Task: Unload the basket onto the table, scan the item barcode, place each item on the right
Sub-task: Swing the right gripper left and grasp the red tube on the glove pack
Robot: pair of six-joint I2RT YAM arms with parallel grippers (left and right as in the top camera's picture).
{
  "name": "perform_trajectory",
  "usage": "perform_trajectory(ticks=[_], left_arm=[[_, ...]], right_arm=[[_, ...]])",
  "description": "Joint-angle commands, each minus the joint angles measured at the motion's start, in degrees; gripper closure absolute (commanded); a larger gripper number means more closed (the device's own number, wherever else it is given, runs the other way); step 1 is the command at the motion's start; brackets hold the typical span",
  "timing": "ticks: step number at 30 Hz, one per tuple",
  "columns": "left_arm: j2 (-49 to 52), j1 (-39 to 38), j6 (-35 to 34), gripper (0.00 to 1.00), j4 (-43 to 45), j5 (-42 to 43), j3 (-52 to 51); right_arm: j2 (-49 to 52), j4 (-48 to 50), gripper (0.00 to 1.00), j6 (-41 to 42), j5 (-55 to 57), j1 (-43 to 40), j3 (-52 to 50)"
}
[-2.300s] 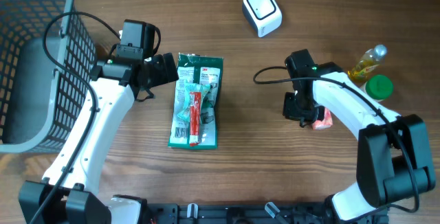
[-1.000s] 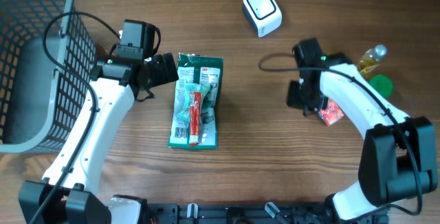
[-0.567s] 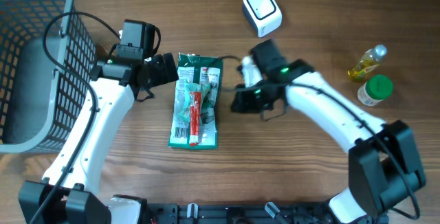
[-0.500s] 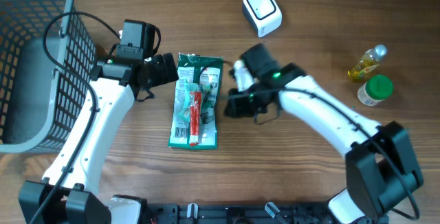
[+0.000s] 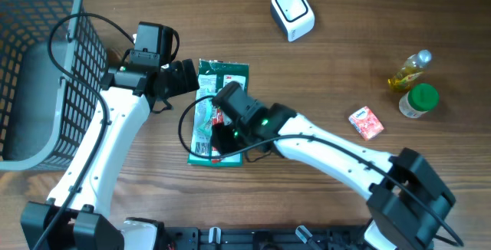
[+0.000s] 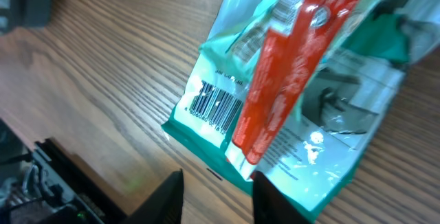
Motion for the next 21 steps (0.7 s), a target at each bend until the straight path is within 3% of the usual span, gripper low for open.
perform_trajectory(ticks=[1, 21], left_arm=[[-0.5, 0.3, 0.7, 0.0, 0.0, -0.5, 0.9], [-0.5, 0.3, 0.7, 0.0, 0.0, -0.5, 0.9]], right_arm=[[3.4, 0.1, 0.64, 3.1, 3.9, 0.8, -0.1], [9.7, 1.5, 0.66, 5.7, 3.8, 3.9, -0.1]])
